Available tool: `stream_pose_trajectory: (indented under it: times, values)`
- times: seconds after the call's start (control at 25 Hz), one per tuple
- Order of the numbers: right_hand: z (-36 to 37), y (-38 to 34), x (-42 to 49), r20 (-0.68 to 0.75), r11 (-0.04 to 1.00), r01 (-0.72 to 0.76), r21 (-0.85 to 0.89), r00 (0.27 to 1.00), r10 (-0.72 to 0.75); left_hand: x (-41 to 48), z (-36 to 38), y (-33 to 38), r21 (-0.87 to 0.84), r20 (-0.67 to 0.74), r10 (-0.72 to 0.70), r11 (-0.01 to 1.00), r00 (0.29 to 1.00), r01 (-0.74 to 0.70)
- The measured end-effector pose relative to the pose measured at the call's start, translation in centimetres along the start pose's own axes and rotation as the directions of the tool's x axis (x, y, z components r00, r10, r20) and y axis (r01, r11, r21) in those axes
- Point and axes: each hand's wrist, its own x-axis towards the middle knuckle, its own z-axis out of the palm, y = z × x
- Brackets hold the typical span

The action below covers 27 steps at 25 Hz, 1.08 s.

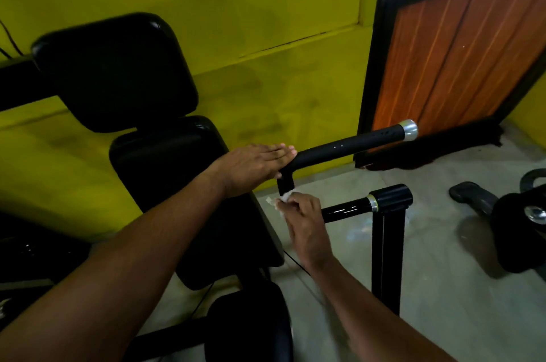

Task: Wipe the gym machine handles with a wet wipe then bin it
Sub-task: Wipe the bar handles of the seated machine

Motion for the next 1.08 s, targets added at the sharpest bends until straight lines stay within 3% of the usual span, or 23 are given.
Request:
stream_pose_trajectory:
  times: [0.12,0.24,0.36,0.48,0.56,0.64,0.72,0.88,0.96,1.08]
  values:
    - [0.0,-0.2,0.5,0.000,0.999,0.031,-0.033,1.000,-0.031,-0.1,0.4,0.5,-0.014,-0.047,-0.003,1.000,0.999,0.002]
    - [-0.5,-0.3,-0.9,0.101,0.959,-0.220,0.178,0.974,0.205,-0.3,0.8,0.8,-0.022,-0.065,-0.027,0.999,0.998,0.025]
    - [-0.9,-0.9,-2.2,-0.040,0.895,-0.322,0.309,0.936,0.351,-0.3,1.0,1.1,-0.040,-0.083,-0.051,0.998,0.995,0.048]
    - [-0.9,-1.6,0.1,-0.019,0.691,-0.524,0.499,0.790,0.613,-0.4,1.1,1.1,-0.043,-0.083,-0.056,0.998,0.995,0.053]
    - [-1.2,-1.2,1.8,0.149,0.479,-0.615,0.626,0.698,0.701,-0.4,1.3,1.0,-0.033,-0.089,-0.059,0.998,0.994,0.056]
    - [-1.8,0.2,3.6,0.368,0.352,-0.726,0.590,0.631,0.683,-0.3,1.3,1.0,-0.035,-0.089,-0.068,0.997,0.994,0.065]
    - [-2.5,1.2,5.2,0.537,0.353,-0.803,0.479,0.587,0.606,-0.3,1.0,1.1,-0.042,-0.079,-0.066,0.997,0.995,0.063]
    - [-2.2,1.9,7.3,0.653,0.265,-0.840,0.474,0.537,0.534,-0.3,0.6,1.0,-0.050,-0.079,-0.064,0.997,0.995,0.060]
    - [-2.5,1.8,7.7,0.676,0.354,-0.842,0.408,0.539,0.502,-0.4,0.5,1.2,-0.063,-0.060,-0.079,0.995,0.995,0.075]
    - [-3.0,2.0,7.1,0.620,0.496,-0.776,0.389,0.619,0.482,-0.5,0.5,1.3,-0.060,-0.055,-0.089,0.994,0.995,0.086]
